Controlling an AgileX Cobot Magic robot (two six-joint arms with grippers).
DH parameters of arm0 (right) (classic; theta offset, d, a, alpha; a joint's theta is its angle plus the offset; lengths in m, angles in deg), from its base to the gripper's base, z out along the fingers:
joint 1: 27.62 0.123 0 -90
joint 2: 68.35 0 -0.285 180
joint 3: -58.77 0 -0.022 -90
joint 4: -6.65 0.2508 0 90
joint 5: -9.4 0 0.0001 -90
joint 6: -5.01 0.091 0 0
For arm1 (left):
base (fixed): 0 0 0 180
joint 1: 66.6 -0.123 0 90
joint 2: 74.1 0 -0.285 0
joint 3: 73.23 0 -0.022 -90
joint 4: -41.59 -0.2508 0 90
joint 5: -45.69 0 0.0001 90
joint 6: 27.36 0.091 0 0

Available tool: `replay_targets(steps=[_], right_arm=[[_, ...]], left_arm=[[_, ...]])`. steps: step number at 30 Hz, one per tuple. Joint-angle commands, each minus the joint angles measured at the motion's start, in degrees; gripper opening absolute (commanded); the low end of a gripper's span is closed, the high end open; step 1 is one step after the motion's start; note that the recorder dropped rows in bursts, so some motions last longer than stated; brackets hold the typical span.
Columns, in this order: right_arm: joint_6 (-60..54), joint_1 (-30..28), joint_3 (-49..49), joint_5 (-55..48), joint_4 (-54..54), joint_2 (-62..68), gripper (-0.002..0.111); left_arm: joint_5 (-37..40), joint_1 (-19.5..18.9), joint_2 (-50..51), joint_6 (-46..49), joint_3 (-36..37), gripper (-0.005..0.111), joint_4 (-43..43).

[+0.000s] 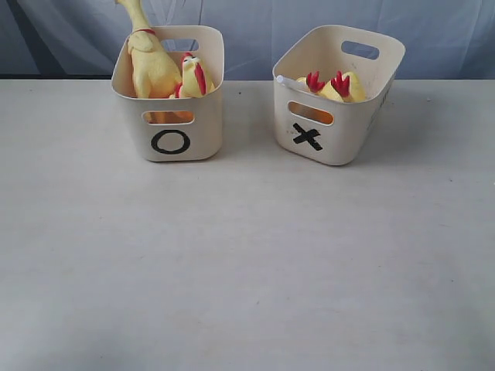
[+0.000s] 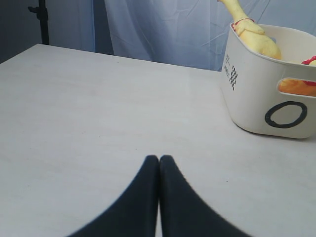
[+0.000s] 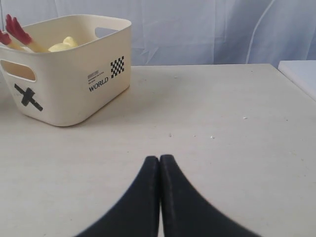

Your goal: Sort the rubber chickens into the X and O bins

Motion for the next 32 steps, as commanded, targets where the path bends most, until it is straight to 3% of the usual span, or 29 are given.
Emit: replay_targets(steps=[1,32], right_arm=[[-0.38,-0.01,-0.11,0.24,0.06,-0.4,-0.001],[-0.38,2.07,-0.11,0.32,0.31,-0.4,-0.001]], left_arm=[[-0.29,0.33,0.1,-0.04,-0.11,0.0,0.28],[-0.29,0.33,0.1,-0.04,-0.11,0.0,0.28]])
